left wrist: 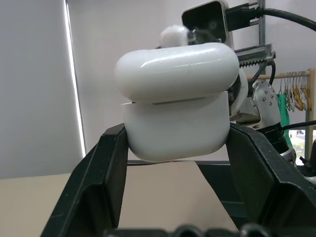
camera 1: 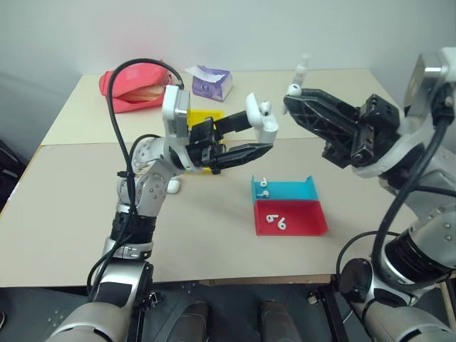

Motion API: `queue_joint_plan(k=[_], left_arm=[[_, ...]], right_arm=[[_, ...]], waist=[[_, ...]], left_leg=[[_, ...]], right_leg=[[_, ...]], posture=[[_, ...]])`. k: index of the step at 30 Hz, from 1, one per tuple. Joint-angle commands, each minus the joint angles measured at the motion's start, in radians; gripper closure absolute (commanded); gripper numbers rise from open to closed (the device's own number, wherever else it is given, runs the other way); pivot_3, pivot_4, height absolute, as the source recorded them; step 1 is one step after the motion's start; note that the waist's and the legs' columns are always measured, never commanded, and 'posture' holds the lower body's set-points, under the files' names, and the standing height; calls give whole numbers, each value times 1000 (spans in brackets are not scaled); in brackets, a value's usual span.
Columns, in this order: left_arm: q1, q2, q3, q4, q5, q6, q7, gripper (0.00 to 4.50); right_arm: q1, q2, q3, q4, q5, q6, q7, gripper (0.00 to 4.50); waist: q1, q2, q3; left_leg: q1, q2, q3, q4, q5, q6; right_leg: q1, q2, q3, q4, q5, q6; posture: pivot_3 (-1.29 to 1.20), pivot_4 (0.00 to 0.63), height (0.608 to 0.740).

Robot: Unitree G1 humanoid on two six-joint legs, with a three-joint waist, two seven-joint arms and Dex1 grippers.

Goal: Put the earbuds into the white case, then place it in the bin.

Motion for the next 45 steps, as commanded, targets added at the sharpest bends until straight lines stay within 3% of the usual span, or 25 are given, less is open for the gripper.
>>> queue_joint_plan(k=[1,7,14,22,32,35,39,43,45], left_arm=[[-31,-10,3,-7,-6,-15,-21,1773],[-37,-15,7,-11,-6,-12,-28,1773],[-30,-12,9,-20,1,-17,-27,1773],[-26,-15,12,-31,4,-22,-26,1773],[-9,-4,9,-28,16,-18,-28,1773],[0,3,-1,-17,33,-25,-34,1773],[5,8,-18,-9,50,-37,-63,1773],[5,11,-38,21,73,-45,-89,1773],[3,5,-58,50,91,-54,-115,1773]], right_arm=[[9,-22,23,-26,104,-32,-92,3883],[84,-108,67,-31,217,-100,-149,3883],[156,-217,160,-13,246,-192,-145,3883],[160,-336,203,5,311,-250,-180,1104],[224,-436,165,-8,402,-333,-170,1104],[235,-464,147,-8,393,-376,-126,1592],[190,-550,136,48,382,-386,-95,2877],[85,-672,234,117,321,-339,-40,4284],[-49,-691,347,146,286,-290,-35,4453]], waist=[[-2,0,0],[-10,0,0],[-16,0,0],[-16,0,0],[-13,0,0],[-13,0,0],[-13,0,0],[-13,0,0],[-16,0,0]], left_leg=[[0,0,0,0,0,0],[0,0,0,0,-1,2],[1,0,0,0,-2,4],[1,0,0,0,-3,5],[1,1,0,0,-3,6],[1,1,0,0,-3,6],[1,0,0,0,-4,7],[1,1,1,0,-4,8],[2,1,1,0,-5,9]], right_leg=[[0,0,0,0,0,0],[0,0,0,0,0,0],[1,0,0,0,0,0],[1,1,-1,-1,0,0],[2,1,-1,-1,0,0],[2,1,-1,-1,0,0],[2,1,-1,-2,0,0],[2,1,-1,-2,0,0],[2,2,-1,-3,0,0]], posture=[[0,150,740],[0,150,740],[0,150,740],[0,150,740],[0,150,740],[0,150,740],[0,150,740],[0,150,740],[0,150,740]])
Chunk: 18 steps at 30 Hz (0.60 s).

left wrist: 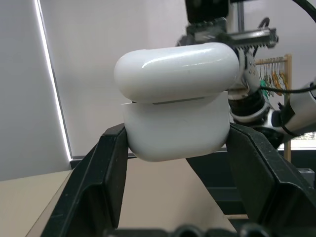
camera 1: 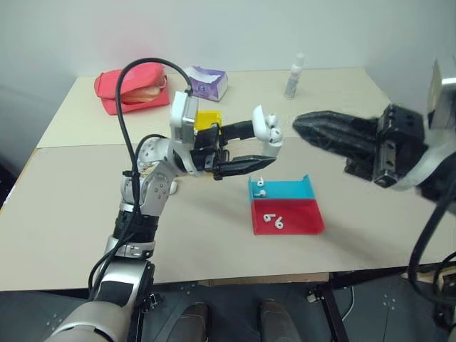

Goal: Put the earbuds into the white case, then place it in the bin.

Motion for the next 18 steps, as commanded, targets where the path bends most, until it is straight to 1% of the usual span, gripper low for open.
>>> queue_joint_plan(k=[1,2,4,7,12,15,18], left_arm=[[-8,-7,-35,32,29,-36,-44,1773],[-12,-14,-45,50,40,-47,-52,1773],[-23,-26,-53,76,54,-62,-60,1773],[-32,-39,-57,95,64,-73,-65,1773],[-24,-51,-55,91,66,-80,-57,1773],[-22,-52,-39,85,65,-83,-48,1773],[-21,-49,-22,78,67,-87,-30,1773]], right_arm=[[-204,-19,165,36,-58,83,12,4453],[-291,-11,229,55,-82,125,1,4453],[-401,-11,319,76,-138,184,15,4453],[-492,-19,405,100,-211,233,68,4453],[-533,-53,481,107,-309,248,208,4453],[-526,-39,555,105,-395,240,247,4453],[-490,-63,536,104,-427,243,285,4453]], waist=[[-8,1,0],[-7,2,0],[-3,2,0],[0,2,0],[10,2,0],[14,2,0],[15,2,0]], left_leg=[[0,0,0,0,0,0],[0,0,2,0,0,0],[0,1,1,0,0,0],[-3,1,0,-1,0,0],[-8,-1,0,4,1,-1],[-8,-1,0,4,1,-1],[-8,-1,0,4,0,-1]], right_leg=[[0,0,0,0,0,0],[-1,0,2,0,0,0],[-2,0,1,-2,0,0],[-2,0,0,-2,0,0],[-3,-2,-1,-4,1,1],[-4,-2,-1,-4,1,1],[-4,-2,-1,-2,1,1]], posture=[[0,150,740],[0,150,740],[0,150,740],[0,150,740],[0,150,740],[0,150,740],[0,150,740]])
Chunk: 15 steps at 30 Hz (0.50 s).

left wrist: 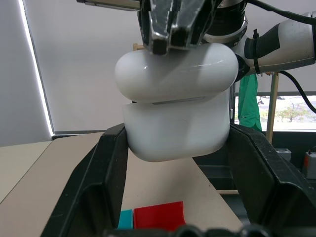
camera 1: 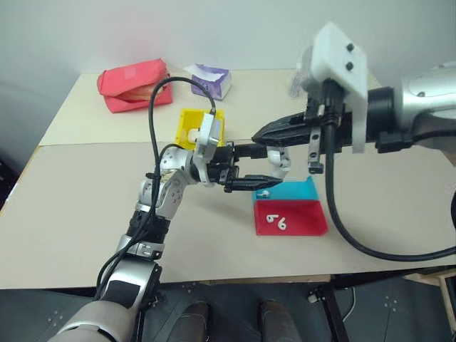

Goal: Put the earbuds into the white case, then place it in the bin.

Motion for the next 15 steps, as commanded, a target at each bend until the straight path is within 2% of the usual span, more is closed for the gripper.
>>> queue_joint_plan(k=[1,6,12,15], left_arm=[[-16,2,54,-36,-29,-30,26,1773],[-7,9,86,-51,-33,-36,72,1773],[16,-7,127,-106,-31,-42,186,1773],[43,-24,162,-143,-5,-50,320,1773]], right_arm=[[49,-43,-21,-11,-40,10,54,4453],[142,-77,-136,-32,-22,24,60,4453],[223,65,-419,3,28,14,-145,4453],[323,107,-564,-25,67,18,-217,4453]], waist=[[3,0,0],[11,0,0],[10,0,0],[16,0,0]], left_leg=[[0,0,0,0,0,1],[0,0,0,1,-1,2],[0,0,0,1,1,-2],[0,0,0,1,2,-3]], right_leg=[[0,0,0,0,0,0],[0,0,1,0,0,0],[0,0,1,0,0,1],[0,0,1,1,0,0]], posture=[[0,150,740],[0,150,740],[0,150,740],[0,150,740]])
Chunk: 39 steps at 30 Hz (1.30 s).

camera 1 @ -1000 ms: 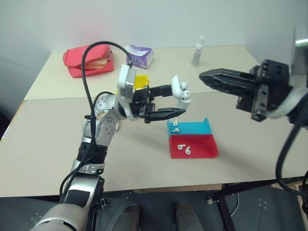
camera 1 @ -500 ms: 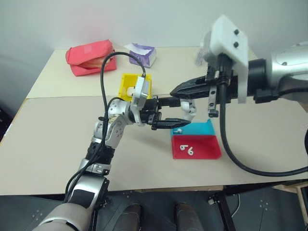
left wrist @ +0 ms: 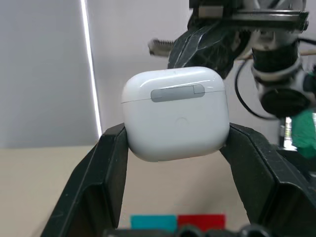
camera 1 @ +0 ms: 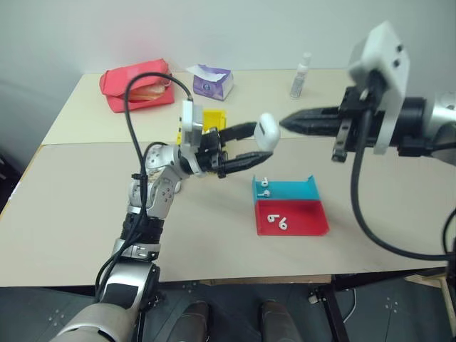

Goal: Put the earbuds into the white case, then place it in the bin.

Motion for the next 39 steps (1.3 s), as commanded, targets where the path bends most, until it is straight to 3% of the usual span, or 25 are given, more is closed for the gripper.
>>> queue_joint_plan(k=[1,4,7,12,18,23,25,32,39], left_arm=[[22,-18,59,-65,21,-29,175,1773],[21,-52,103,-41,89,-48,399,1773],[3,-59,116,20,199,-69,591,1773],[-84,-38,84,225,359,-73,788,1773],[-181,-45,32,466,461,-66,867,1773],[-213,-38,27,555,488,-73,898,182],[-218,-35,35,568,488,-86,911,27],[-144,29,129,407,326,-79,725,27],[121,293,93,-92,118,147,302,27]], right_arm=[[127,9,-187,-70,40,-16,-63,4453],[326,31,-215,-185,42,-64,-53,4453],[430,68,-168,-256,13,-104,-86,4453],[451,16,31,-310,-150,-111,-152,4453],[434,57,16,-300,-134,-109,-169,4453],[457,65,0,-315,-127,-103,-190,4500],[463,66,-3,-318,-127,-103,-196,4500],[550,99,-36,-324,-153,-182,-190,4500],[729,108,-41,-309,-257,-345,-130,4500]], waist=[[8,-1,0],[11,-1,0],[10,-1,0],[4,-1,0],[2,-1,0],[1,-1,0],[2,-1,0],[-6,-1,0],[-8,-1,0]], left_leg=[[0,0,0,0,0,0],[0,-1,0,1,0,1],[-1,-1,1,1,0,0],[3,-1,0,1,-1,1],[1,-2,0,1,0,0],[-1,-2,0,1,0,0],[0,-2,0,1,0,-1],[0,-2,1,-1,0,-1],[1,-1,1,-1,1,-1]], right_leg=[[1,0,0,-1,0,0],[1,-1,0,-1,1,1],[1,-1,1,-1,1,1],[3,0,0,3,1,1],[1,-1,-1,-1,1,1],[1,-1,-1,-1,1,1],[1,-1,-1,-1,1,1],[-1,-1,-1,0,1,1],[0,-1,0,1,1,1]], posture=[[0,150,740],[0,150,740],[0,150,740],[0,150,740],[0,150,740],[0,150,740],[0,150,740],[0,150,740],[0,150,740]])
